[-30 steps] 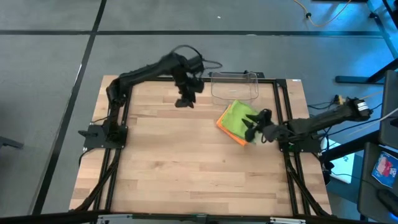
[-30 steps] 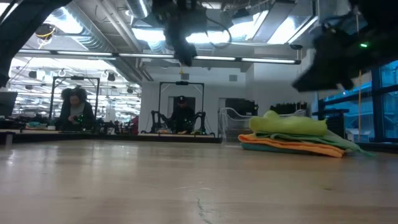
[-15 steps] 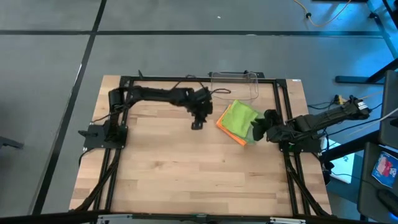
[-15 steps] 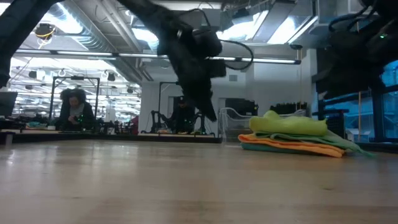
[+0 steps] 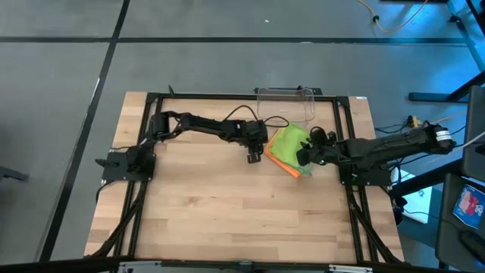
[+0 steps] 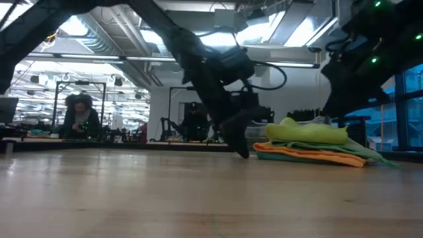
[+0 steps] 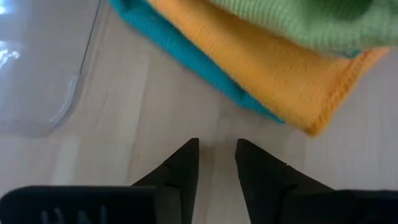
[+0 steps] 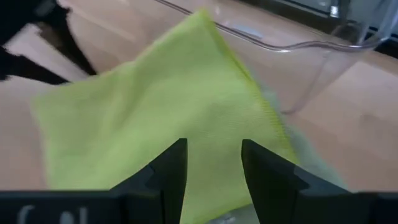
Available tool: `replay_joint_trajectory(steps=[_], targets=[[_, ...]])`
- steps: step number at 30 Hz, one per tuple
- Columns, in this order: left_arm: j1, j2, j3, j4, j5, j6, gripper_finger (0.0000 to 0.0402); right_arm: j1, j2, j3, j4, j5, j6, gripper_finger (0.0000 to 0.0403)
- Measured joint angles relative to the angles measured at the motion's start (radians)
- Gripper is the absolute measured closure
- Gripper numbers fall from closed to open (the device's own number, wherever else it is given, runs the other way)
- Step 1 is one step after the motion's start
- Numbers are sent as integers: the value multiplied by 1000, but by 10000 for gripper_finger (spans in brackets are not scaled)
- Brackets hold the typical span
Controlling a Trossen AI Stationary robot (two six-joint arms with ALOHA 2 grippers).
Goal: Fold microfiber towels
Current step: Put the folded microfiber cloths into the transparent bin
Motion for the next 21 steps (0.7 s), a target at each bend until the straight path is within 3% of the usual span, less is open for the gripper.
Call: replay_joint_trajectory(steps=[9,15,21], targets=[[-6,159,214,-73,93,-5,324,-118,183,0,81,-82,-118,248],[-33,172,275,-48,97,-4,325,-170,372,1,239,-225,-219,248],[-47,194,279,56,188,-10,325,-187,512,5,439,-238,-289,248]])
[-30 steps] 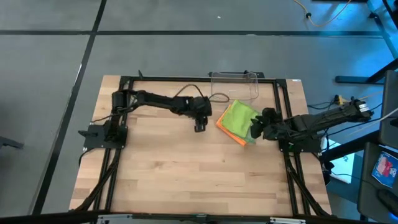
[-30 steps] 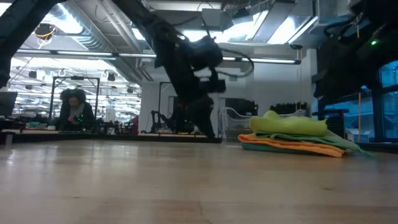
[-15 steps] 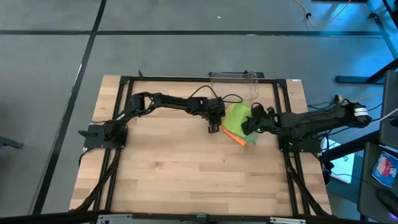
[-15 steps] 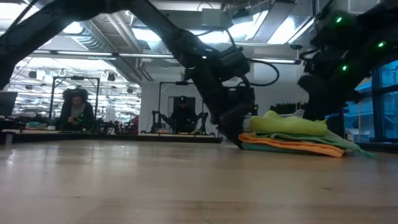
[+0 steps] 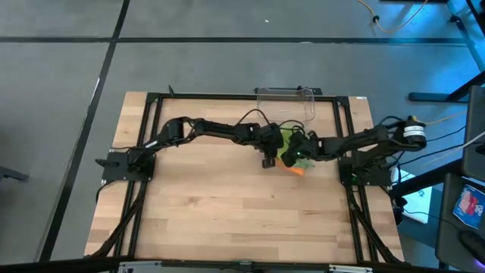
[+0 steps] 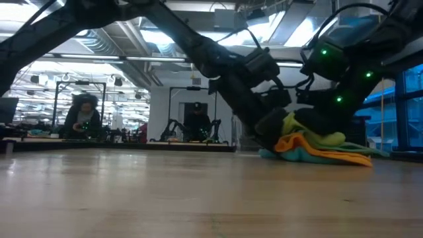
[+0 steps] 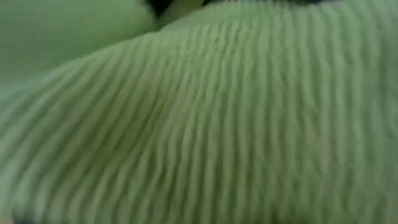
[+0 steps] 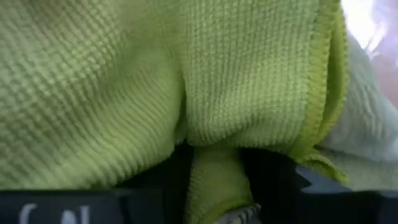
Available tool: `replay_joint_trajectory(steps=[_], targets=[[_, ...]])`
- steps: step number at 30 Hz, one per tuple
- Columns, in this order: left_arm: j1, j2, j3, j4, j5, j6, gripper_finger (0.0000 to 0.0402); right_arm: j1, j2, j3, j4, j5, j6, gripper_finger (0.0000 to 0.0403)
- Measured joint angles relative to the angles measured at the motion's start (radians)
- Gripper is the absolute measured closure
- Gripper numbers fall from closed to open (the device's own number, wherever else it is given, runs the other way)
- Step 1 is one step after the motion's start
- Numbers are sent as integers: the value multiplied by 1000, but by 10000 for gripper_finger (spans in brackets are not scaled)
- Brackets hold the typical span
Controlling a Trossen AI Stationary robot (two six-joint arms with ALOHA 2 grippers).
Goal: Fold microfiber towels
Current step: Put the folded microfiber cloths into the transparent bin
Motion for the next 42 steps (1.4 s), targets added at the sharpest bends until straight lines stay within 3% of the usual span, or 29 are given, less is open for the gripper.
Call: replay_joint_trajectory(steps=[13,25,32,36,39,42], targets=[[1,-3,-6,79,5,47,325,0,15,52,-18,-27,-99,248],[-20,-31,-6,66,-115,229,325,41,-5,314,-498,-97,-67,248],[-14,-211,-4,-123,-106,323,325,35,-96,466,-581,-46,-122,248],[17,-359,6,-253,-128,447,333,-11,-108,601,-606,-29,-266,248],[74,-422,135,-332,-39,471,354,-81,-97,705,-617,-28,-402,248],[145,-381,302,-125,23,468,382,-167,-91,795,-612,-11,-480,248]])
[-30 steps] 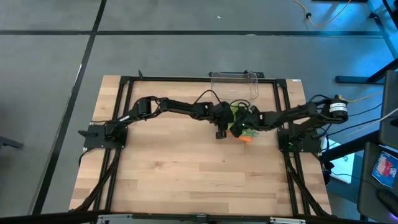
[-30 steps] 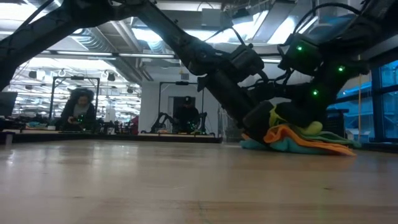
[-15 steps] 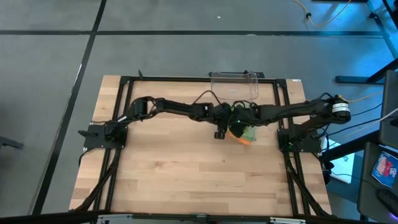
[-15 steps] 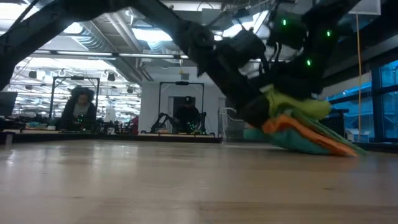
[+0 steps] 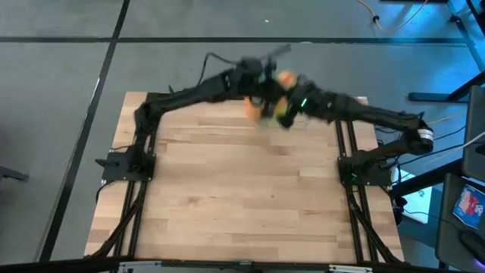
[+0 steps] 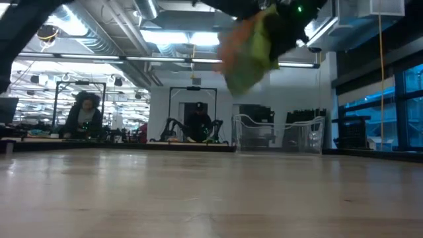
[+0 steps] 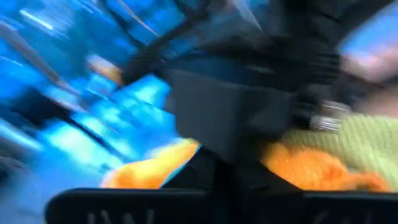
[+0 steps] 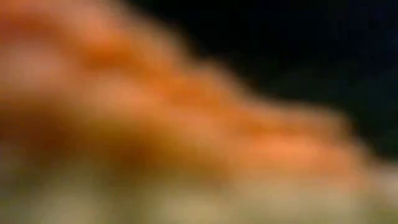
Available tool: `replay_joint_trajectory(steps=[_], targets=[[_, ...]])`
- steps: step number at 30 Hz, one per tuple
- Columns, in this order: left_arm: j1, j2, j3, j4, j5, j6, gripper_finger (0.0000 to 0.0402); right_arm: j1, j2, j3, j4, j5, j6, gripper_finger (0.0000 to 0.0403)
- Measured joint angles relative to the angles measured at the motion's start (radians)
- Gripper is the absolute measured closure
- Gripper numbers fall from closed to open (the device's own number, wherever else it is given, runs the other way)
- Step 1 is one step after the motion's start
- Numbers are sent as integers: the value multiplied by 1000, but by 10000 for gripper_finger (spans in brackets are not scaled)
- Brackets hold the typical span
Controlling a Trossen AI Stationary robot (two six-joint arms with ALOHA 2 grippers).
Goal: Fold microfiber towels
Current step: Put the folded microfiber cloths into the transparent bin
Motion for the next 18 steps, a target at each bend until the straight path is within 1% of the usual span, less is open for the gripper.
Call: replay_joint_trajectory(steps=[1,2,4,5,6,7,8,9,12,14,18], targets=[[21,30,59,66,-2,-1,391,-33,-5,19,10,-6,-9,248],[41,63,118,85,21,-6,395,-64,-7,35,19,-1,-28,248],[75,130,233,21,73,-50,397,-119,-2,42,-10,-52,-78,248],[91,170,284,17,102,-82,396,-149,4,43,-17,-68,-77,248],[104,194,284,62,133,-109,397,-178,5,42,-26,-101,-88,248],[115,205,250,160,138,-137,399,-207,9,42,-44,-135,-108,248],[126,225,237,213,158,-165,400,-232,14,41,-59,-153,-113,248],[135,245,232,220,184,-185,400,-254,22,39,-76,-166,-113,248],[153,302,234,238,199,-207,396,-297,38,33,-131,-194,-117,248],[168,320,234,237,211,-253,390,-320,51,33,-144,-198,-125,248],[203,331,235,242,298,-334,374,-366,59,33,-169,-208,-138,248]])
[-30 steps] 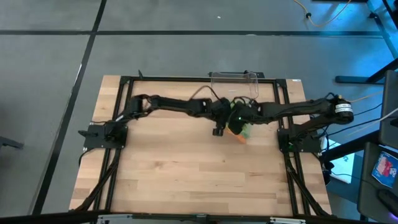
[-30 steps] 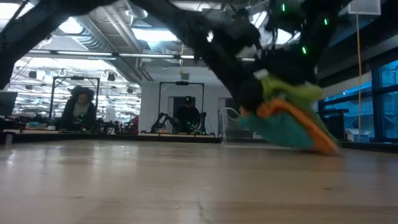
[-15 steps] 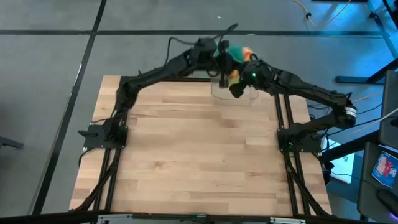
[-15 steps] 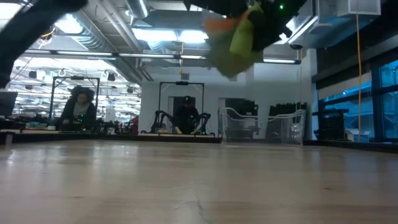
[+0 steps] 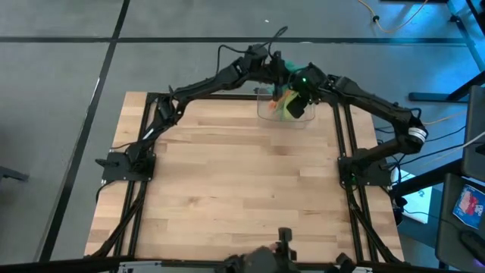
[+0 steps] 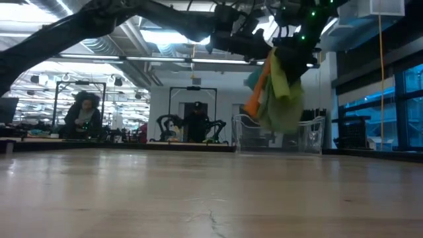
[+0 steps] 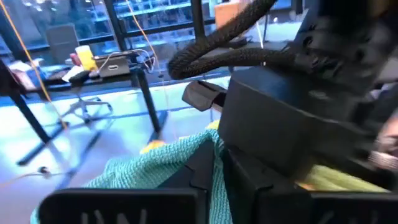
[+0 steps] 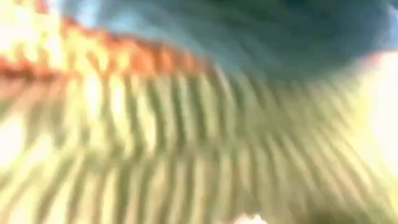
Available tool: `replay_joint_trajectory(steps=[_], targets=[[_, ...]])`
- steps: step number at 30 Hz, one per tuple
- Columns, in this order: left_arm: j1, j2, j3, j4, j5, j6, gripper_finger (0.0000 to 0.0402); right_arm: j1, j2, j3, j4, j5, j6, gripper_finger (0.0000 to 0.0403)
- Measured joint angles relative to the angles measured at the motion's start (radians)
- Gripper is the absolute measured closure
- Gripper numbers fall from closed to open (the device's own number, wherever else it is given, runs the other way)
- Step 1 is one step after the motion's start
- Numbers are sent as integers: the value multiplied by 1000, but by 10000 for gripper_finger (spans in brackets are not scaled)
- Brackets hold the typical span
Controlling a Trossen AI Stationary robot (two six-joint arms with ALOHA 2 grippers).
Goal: Fold microfiber towels
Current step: Put the folded microfiber cloths into the transparent bin
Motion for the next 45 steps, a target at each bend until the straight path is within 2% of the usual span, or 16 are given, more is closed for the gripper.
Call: replay_joint_trajectory(steps=[9,17,20,23,27,30,35,42,45], targets=[[88,-11,58,-28,117,-144,327,-64,41,0,12,0,-29,248],[149,-41,55,-116,398,-305,315,-85,54,0,-109,12,-50,248],[180,-93,54,-204,497,-326,317,-86,27,0,-190,82,-19,248],[210,-163,54,-332,561,-333,318,-87,-13,0,-202,73,36,248],[242,-253,54,-485,544,-310,319,-65,-17,-8,-42,-62,53,248],[265,-320,52,-567,514,-273,319,-38,34,-83,128,-71,21,248],[279,-407,52,-674,440,-187,319,-29,167,-187,510,-69,-23,248],[247,-441,52,-774,372,-128,319,-28,413,-187,551,-103,-27,248],[239,-440,50,-808,363,-96,319,-30,467,-181,555,-137,-21,248]])
